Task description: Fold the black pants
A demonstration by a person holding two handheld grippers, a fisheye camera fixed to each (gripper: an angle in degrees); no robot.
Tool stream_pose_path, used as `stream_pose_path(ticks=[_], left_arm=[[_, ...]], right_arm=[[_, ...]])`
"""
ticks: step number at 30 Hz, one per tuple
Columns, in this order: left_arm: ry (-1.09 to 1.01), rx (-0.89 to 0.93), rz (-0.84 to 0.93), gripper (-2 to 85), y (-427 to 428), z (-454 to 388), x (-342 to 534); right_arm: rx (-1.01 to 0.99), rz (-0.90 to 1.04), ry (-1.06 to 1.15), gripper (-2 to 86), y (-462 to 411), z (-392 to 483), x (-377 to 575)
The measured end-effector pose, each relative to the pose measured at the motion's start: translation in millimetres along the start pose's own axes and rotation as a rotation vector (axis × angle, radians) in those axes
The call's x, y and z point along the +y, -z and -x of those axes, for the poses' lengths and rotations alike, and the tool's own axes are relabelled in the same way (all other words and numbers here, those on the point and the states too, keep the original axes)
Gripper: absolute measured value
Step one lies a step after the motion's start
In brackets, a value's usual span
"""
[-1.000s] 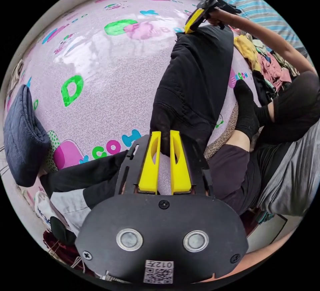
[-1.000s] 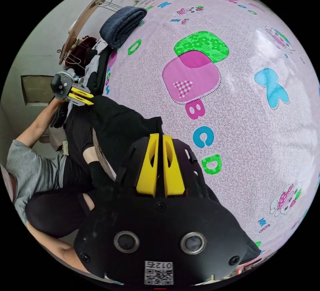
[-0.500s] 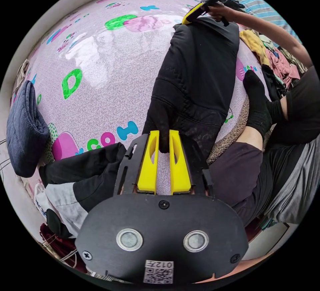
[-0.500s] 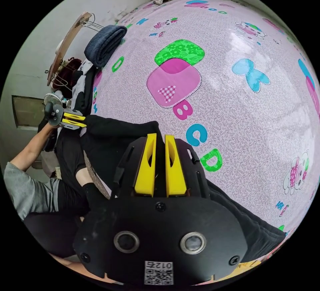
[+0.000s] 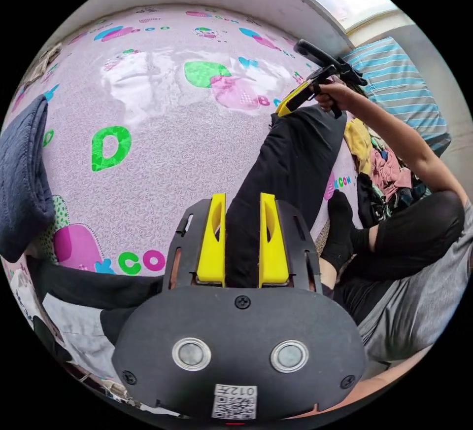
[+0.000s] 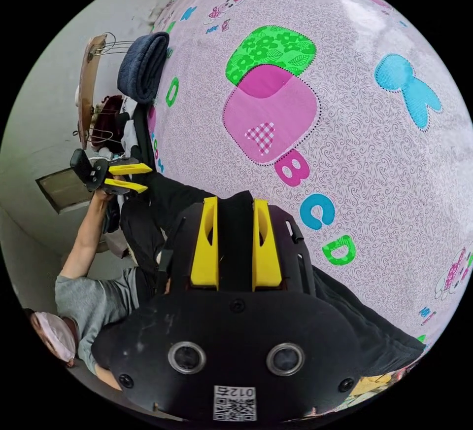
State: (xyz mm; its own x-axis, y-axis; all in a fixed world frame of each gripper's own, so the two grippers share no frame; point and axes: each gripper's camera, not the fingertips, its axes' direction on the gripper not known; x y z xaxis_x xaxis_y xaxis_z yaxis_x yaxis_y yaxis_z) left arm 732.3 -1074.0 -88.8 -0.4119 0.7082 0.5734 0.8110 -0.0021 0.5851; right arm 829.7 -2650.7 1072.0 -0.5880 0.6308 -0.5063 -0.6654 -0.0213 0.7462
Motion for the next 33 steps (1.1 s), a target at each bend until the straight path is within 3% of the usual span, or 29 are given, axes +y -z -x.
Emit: stream_pose_path(ticks=[6,11,15,20,26,31,33], left_arm=[[-0.046,-0.002,0.144,6.4,-46,-14,-24],[-0.184,-0.131,0.063,6.1,-46,-53,7],[-0.149,-0.164,0.040,8.5,-54,-61,7],[-0.108,-0.085,0.067,13.0,-36,-49,27],[-0.126,-0.097,0.164,14.8,-59,-56,54],[-0.150,-0.180,0.183,14.2,-92,-86,53],[-0.172,-0.240,0.200,13.1,-105,-106,50]], right_arm=[[0.155,-0.065,0.124,0.6,17,45,29],[0.315,-0.100,0.114,-0.5,13,66,31],[0.247,-0.147,0.107,0.3,40,92,16],[0.201,-0.350,0.290,6.0,96,211,72],[0.399,-0.269,0.416,9.6,51,336,121],[0.579,-0.171,0.476,13.3,14,413,62],[0.712,-0.223,0.541,12.8,12,452,33]])
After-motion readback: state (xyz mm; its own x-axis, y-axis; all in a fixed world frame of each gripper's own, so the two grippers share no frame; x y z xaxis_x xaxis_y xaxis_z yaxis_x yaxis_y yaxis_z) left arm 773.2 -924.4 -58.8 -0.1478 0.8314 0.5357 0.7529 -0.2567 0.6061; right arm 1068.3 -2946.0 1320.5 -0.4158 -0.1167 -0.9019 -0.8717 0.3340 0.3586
